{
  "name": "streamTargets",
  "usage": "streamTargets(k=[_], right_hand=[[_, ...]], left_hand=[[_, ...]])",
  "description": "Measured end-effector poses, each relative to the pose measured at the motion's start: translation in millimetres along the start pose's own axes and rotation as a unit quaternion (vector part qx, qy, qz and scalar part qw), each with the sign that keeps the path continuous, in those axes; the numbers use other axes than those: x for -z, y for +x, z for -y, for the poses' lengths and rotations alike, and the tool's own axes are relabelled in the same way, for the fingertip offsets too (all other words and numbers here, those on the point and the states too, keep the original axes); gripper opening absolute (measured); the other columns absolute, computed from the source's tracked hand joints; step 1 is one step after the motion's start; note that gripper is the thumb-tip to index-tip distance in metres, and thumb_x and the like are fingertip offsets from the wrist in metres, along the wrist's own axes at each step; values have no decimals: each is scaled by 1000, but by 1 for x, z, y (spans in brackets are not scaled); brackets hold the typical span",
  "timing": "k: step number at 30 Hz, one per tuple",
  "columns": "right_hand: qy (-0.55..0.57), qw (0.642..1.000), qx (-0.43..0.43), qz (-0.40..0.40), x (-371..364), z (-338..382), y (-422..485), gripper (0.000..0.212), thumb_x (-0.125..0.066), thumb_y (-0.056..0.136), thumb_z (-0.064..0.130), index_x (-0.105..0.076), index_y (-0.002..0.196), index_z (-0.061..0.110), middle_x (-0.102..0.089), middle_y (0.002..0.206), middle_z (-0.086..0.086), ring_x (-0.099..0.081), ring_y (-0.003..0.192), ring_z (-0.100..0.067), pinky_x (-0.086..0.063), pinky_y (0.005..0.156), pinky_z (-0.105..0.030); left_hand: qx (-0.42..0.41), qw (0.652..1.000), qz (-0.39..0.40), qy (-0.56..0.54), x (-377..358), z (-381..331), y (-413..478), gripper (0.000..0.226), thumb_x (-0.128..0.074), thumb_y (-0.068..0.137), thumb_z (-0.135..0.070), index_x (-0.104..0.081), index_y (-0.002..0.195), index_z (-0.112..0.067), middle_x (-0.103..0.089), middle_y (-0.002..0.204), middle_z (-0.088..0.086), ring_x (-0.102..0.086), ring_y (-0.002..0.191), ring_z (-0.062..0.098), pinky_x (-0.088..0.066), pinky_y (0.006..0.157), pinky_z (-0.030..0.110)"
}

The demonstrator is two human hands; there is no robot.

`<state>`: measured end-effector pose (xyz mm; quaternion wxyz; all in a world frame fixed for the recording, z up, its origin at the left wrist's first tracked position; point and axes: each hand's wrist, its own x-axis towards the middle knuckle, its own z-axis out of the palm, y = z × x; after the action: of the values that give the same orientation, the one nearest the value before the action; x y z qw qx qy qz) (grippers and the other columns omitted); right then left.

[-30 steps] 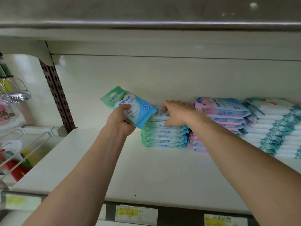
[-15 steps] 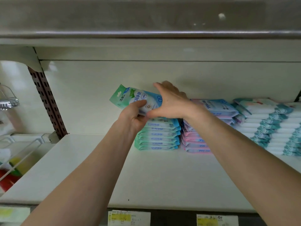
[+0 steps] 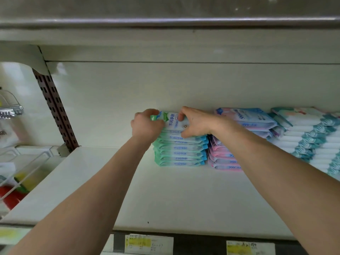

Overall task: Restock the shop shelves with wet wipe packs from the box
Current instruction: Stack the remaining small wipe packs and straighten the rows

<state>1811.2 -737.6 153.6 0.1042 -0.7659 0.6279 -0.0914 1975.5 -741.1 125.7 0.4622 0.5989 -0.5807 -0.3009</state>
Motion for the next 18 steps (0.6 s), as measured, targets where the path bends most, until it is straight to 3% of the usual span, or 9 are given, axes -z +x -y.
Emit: streamTargets(k=[4,7,13,18], right_hand=[[-110,994,8,-7,-1,-2,-2,58,-78,67,46,-44,111,30,-45,113,9,-49,100,-17,-43,90,-41],[-169,985,23,-39,1,-5,-3,46,-72,75,29,-45,111,25,-48,115,3,-48,96,-20,-43,87,-41],[-176,982,23,-56,0,-10,-4,32,-63,80,10,-47,107,19,-51,107,-3,-51,90,-22,-46,74,-36],[-164,983,24,-73,-2,-2,-4,33,-65,80,23,-51,110,26,-48,116,0,-44,109,-21,-45,87,-43]], left_hand=[[-39,994,80,62,-11,4,-2,44,-64,74,-23,-65,118,-30,-55,129,3,-47,123,29,-44,102,43],[-54,988,103,105,-16,7,1,44,-65,77,-19,-65,120,-29,-52,131,5,-46,124,31,-41,105,43],[-116,963,83,228,-22,0,0,52,-52,86,-8,-55,133,-30,-43,136,5,-38,125,28,-38,101,32],[-130,957,52,254,-25,-1,-2,47,-50,90,-10,-58,131,-30,-46,131,6,-41,121,28,-39,97,32]])
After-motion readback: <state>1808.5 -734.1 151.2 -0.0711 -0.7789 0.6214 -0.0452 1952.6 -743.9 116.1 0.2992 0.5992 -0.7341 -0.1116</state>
